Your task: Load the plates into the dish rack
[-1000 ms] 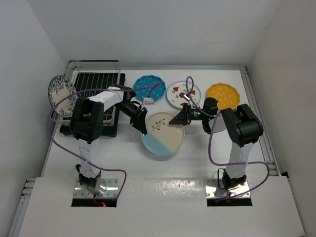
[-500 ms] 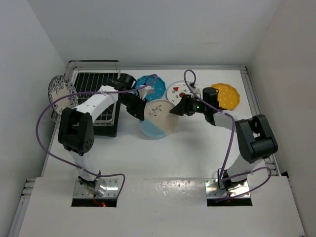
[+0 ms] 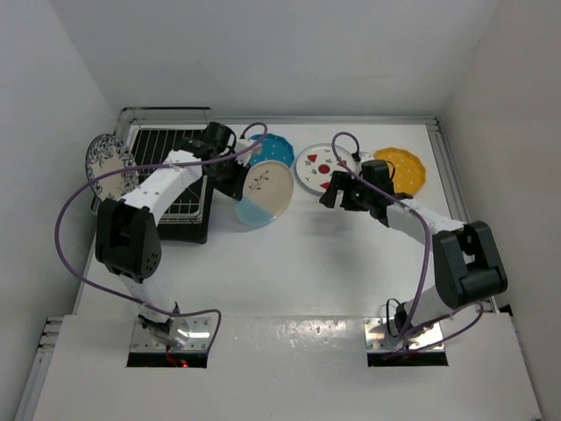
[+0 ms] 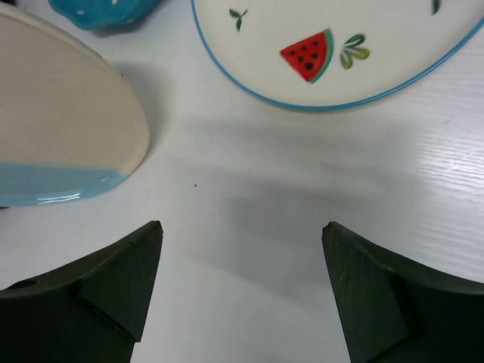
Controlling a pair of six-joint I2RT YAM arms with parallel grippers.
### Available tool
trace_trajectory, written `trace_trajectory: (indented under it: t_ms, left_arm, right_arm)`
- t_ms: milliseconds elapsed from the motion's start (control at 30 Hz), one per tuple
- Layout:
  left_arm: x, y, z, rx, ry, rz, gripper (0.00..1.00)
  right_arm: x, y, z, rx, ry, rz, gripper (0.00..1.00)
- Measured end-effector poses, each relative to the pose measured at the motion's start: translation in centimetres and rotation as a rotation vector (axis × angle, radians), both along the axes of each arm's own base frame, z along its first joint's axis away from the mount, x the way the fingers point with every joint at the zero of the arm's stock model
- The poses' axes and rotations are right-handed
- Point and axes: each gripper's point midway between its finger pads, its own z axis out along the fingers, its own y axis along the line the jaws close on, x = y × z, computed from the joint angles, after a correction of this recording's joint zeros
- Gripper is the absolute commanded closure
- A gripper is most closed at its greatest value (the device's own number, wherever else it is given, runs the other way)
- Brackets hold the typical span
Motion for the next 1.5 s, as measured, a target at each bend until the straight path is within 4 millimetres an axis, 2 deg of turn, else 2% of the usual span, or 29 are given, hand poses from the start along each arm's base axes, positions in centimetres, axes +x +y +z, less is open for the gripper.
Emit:
trace_trajectory:
  t_ms: [167, 300, 500, 667, 767, 867, 1000, 1200, 1333, 1500]
  left_arm:
    - [0.3, 0.5, 0.3, 0.024, -0.012, 0.014, 1.00]
    - [1.1, 0.8, 1.8, 0.043, -0.052, 0.031, 1.00]
    - [2.9, 1.1, 7.2, 0.034, -0.203, 0.062, 1.00]
    - [4.1, 2.0, 11.8, 0.031, -0.319, 0.100, 1.00]
    - [5.0, 3.2, 14.4, 0.036, -0.378, 0.138, 1.00]
    - [5.9, 5.3, 16.7, 0.050, -0.437, 0.195, 1.00]
    - [6.3, 9.2, 19.6, 0.120, -0.504, 0.285, 1.00]
    - [5.7, 16.9, 23.9, 0.308, -0.611, 0.482, 1.00]
    - [3.4, 22.5, 24.6, 0.416, -0.614, 0.619, 1.00]
    - [-0.4, 27.7, 22.7, 0.538, -0.553, 0.733, 1.00]
  right_arm:
    - [0.3, -1.1, 1.6, -0.035, -0.044, -0.056, 0.15]
    - [-0.1, -2.8, 2.7, -0.096, -0.054, -0.142, 0.15]
    - [-1.3, -5.5, 5.0, -0.229, -0.116, -0.273, 0.15]
    - [-2.6, -7.3, 4.8, -0.320, -0.088, -0.330, 0.15]
    - [-3.4, -8.0, 4.3, -0.356, -0.064, -0.344, 0.15]
    - [-4.2, -8.1, 3.9, -0.381, -0.050, -0.340, 0.15]
    - [-4.6, -7.7, 3.8, -0.395, -0.047, -0.321, 0.15]
    - [-4.9, -7.1, 3.8, -0.412, -0.055, -0.294, 0.15]
    - [-5.0, -6.8, 3.6, -0.419, -0.051, -0.278, 0.15]
    - [-5.4, -6.5, 2.6, -0.447, -0.017, -0.238, 0.15]
